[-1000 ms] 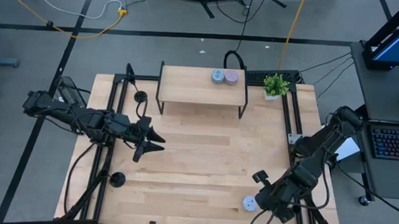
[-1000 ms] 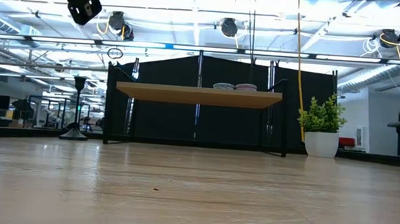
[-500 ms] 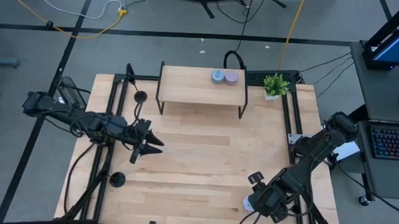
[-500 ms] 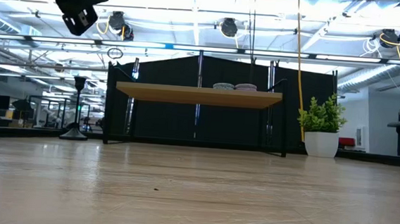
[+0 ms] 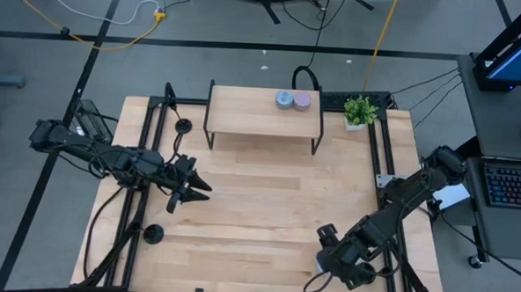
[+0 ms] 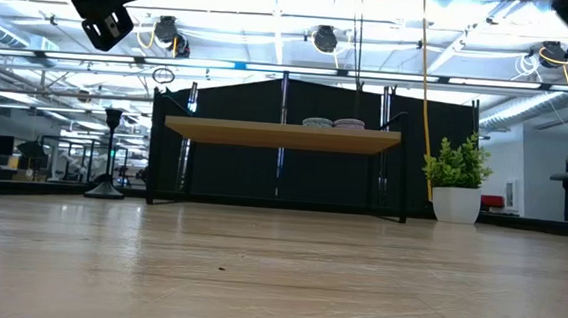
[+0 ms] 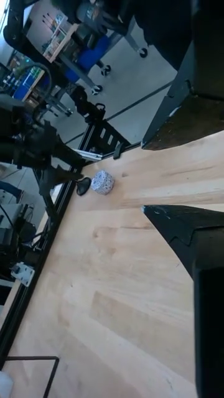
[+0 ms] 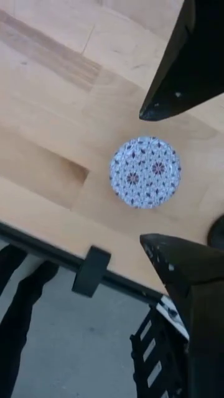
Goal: Pick & Place candle stick holders
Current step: Put the red scented candle on the shelf
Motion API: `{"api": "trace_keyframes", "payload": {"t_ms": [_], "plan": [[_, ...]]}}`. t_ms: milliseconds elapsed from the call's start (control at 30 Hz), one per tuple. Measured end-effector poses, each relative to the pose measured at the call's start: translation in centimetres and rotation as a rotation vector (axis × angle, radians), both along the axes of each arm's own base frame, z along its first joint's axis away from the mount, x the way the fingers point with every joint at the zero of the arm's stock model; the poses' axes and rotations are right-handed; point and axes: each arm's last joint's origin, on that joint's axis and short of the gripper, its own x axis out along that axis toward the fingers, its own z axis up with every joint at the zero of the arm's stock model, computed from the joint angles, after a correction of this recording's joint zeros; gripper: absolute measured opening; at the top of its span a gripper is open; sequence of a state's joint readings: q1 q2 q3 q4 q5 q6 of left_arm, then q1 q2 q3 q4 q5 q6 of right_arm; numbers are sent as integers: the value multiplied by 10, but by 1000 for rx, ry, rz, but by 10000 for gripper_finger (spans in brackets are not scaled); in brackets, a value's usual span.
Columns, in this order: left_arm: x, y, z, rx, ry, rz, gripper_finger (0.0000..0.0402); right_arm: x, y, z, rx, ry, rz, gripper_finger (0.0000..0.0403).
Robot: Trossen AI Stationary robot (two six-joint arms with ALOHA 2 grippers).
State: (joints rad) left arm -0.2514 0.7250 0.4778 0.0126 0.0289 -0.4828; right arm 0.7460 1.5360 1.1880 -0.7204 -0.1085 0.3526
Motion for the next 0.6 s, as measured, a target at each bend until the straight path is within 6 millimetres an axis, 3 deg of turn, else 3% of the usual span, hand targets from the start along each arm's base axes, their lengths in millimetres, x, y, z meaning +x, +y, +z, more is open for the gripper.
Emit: {"api": "trace_keyframes", "payload": {"t_ms": [267,600], "plan": [[-1,-5,0,-19,6,-25,159,0,-7,-23,17,19,-13,348],[-2,-6,0,-22,8,-32,159,2,-10,-36,68,16,-97,352]]}}
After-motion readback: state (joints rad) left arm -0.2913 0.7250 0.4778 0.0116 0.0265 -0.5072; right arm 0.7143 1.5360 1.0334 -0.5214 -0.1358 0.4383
